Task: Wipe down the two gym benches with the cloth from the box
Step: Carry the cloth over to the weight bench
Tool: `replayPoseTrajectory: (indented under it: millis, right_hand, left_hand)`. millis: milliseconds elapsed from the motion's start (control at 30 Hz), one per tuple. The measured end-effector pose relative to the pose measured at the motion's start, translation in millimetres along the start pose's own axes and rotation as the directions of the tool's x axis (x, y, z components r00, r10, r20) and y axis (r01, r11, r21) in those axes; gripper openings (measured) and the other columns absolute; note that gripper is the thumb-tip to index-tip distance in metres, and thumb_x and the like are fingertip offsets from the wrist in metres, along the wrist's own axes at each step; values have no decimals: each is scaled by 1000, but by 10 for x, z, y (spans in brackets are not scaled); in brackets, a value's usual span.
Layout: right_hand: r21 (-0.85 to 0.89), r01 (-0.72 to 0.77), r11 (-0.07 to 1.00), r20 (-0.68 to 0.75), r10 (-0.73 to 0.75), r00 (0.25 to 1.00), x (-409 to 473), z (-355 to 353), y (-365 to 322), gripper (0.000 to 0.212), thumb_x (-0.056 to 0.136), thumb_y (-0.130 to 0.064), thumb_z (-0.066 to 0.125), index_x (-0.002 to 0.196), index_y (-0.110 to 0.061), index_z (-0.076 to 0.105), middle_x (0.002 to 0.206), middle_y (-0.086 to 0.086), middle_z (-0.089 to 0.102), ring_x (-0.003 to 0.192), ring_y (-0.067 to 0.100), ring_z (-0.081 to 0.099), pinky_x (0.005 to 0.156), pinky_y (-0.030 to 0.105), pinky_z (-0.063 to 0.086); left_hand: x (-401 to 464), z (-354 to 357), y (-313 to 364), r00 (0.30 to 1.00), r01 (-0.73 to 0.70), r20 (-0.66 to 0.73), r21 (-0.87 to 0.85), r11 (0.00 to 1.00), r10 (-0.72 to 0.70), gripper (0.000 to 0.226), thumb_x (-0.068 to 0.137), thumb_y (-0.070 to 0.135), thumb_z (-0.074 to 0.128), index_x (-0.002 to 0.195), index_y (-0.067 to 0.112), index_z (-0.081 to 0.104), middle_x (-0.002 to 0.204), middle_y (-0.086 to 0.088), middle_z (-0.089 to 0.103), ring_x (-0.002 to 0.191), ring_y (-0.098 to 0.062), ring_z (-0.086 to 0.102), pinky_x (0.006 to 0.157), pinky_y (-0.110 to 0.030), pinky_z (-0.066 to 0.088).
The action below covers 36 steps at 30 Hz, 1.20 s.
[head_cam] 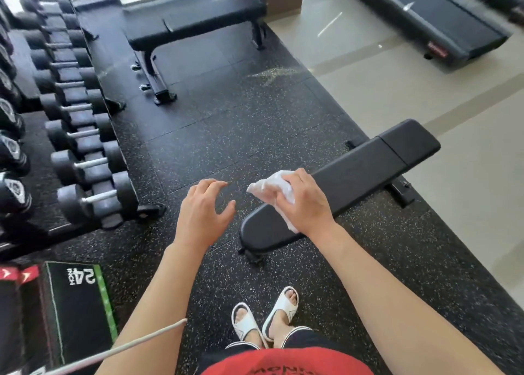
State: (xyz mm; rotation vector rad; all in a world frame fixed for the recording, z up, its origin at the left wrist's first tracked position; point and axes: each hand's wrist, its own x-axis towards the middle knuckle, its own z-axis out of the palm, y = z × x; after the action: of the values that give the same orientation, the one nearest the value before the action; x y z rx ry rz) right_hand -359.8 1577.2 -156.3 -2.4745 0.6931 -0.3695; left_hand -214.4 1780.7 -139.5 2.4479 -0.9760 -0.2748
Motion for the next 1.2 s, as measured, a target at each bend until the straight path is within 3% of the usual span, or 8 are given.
replayPoseTrajectory:
  millis: [167,533,900,1200]
  right_hand:
    - [-8,43,999,26,-43,999,-78,127,-199,43,94,-43,60,124,-12,64,115,3,60,104,24,59,87,39,53]
    - [-44,152,987,49,-149,988,257,223,-159,31,96,-31,67,121,-14,63,113,0,59,102,21,58,85,35,53]
    - [65,278,958,138,-284,949,939,202,767,28,96,-33,67,118,-16,62,109,-3,57,99,18,56,83,36,53]
    - [133,343,930,266,-367,892,1189,540,1685,33,97,-36,67,118,-11,62,110,2,56,100,23,57,80,41,54]
  left_hand:
    - [-127,-70,-205,999,22,-42,-30,999,-23,45,95,34,74,135,16,65,134,-5,62,120,-30,56,104,-46,49]
    - [-73,-35,-238,990,80,-111,-84,993,-89,48,96,34,74,138,15,64,139,-4,61,127,-28,54,109,-47,47]
    - [328,541,219,970,171,-177,20,985,-165,48,93,30,77,136,12,65,134,-5,63,123,-30,58,107,-49,49]
    - [344,1413,462,920,360,-182,43,932,-347,48,93,29,76,137,12,64,136,-5,62,123,-31,57,106,-51,49]
